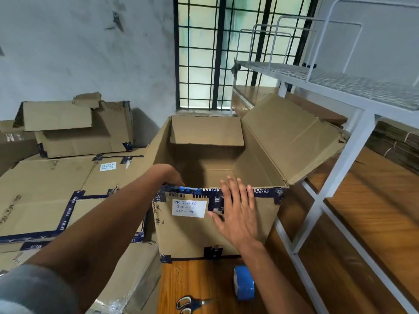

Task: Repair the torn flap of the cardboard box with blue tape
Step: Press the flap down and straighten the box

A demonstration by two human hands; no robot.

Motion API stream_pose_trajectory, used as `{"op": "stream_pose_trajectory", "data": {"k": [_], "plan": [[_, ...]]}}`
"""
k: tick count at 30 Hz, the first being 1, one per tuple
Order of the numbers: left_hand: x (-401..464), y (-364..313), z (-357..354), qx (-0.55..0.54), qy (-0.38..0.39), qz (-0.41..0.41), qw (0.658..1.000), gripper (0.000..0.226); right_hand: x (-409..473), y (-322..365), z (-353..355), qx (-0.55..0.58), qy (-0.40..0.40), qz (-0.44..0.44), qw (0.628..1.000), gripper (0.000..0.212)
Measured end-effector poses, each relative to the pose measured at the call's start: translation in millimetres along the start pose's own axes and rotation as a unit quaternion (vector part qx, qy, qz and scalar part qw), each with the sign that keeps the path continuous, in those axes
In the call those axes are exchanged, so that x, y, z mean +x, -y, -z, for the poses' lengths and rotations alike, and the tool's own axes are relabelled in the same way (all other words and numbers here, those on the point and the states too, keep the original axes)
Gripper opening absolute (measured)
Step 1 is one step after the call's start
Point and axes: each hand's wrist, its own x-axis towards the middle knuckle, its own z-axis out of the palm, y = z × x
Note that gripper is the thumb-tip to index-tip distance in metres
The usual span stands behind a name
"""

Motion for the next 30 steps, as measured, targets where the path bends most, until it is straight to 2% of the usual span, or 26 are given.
{"op": "stream_pose_trajectory", "data": {"k": [4, 6, 7, 8, 10, 12, 13, 14, 15, 17, 19, 21, 24, 30], "plan": [[-3.4, 5.3, 8.9, -0.014, -0.075, -0.018, 0.997, 0.034, 0.8, -3.5, -1.1, -0.004, 0.0, 0.002, 1.0, 0.104], [-13.5, 11.5, 13.7, -0.067, -0.116, -0.039, 0.99, 0.049, 2.1, -2.9, -3.1, -0.003, 0.0, -0.003, 1.0, 0.105], [-17.3, 17.3, 16.7, -0.102, -0.139, -0.063, 0.983, 0.063, 2.7, -1.9, -4.3, -0.002, -0.001, -0.005, 1.0, 0.106], [-17.6, 24.5, 19.2, -0.14, -0.174, -0.095, 0.97, 0.067, 2.7, -1.4, -5.0, -0.001, -0.004, -0.007, 1.0, 0.106], [-17.9, 43.5, 20.8, -0.245, -0.244, -0.147, 0.927, 0.071, 3.7, -0.9, -6.8, 0.002, -0.013, -0.006, 1.0, 0.107], [-25.5, 63.2, 19.3, -0.436, -0.252, -0.169, 0.848, 0.089, 3.8, 0.3, -8.0, 0.001, -0.016, -0.002, 1.0, 0.111], [-29.7, 70.4, 16.6, -0.514, -0.244, -0.179, 0.802, 0.092, 3.5, 0.2, -8.8, -0.003, -0.019, -0.001, 1.0, 0.113], [-34.0, 75.8, 12.0, -0.559, -0.235, -0.189, 0.772, 0.086, 2.5, 0.9, -10.1, -0.007, -0.021, -0.002, 1.0, 0.115], [-38.7, 78.9, 4.7, -0.57, -0.223, -0.195, 0.766, 0.071, 1.3, 1.2, -11.4, -0.009, -0.021, -0.002, 1.0, 0.116], [-44.5, 80.9, -14.0, -0.521, -0.21, -0.193, 0.804, 0.042, 0.3, 1.7, -13.3, -0.009, -0.021, -0.002, 1.0, 0.118], [-47.2, 79.9, -28.5, -0.499, -0.222, -0.196, 0.815, 0.025, 0.4, 1.5, -13.9, -0.012, -0.018, 0.001, 1.0, 0.119], [-43.9, 78.4, -30.3, -0.52, -0.238, -0.188, 0.799, 0.02, -0.4, 0.7, -14.3, -0.014, -0.018, 0.003, 1.0, 0.12], [-40.3, 74.8, -26.1, -0.527, -0.244, -0.18, 0.794, 0.021, -3.4, -1.1, -15.5, -0.026, -0.015, 0.009, 1.0, 0.119], [-36.3, 69.6, -27.3, -0.572, -0.245, -0.16, 0.766, 0.033, -1.5, -1.1, -14.2, -0.033, -0.003, 0.007, 0.999, 0.118]]}}
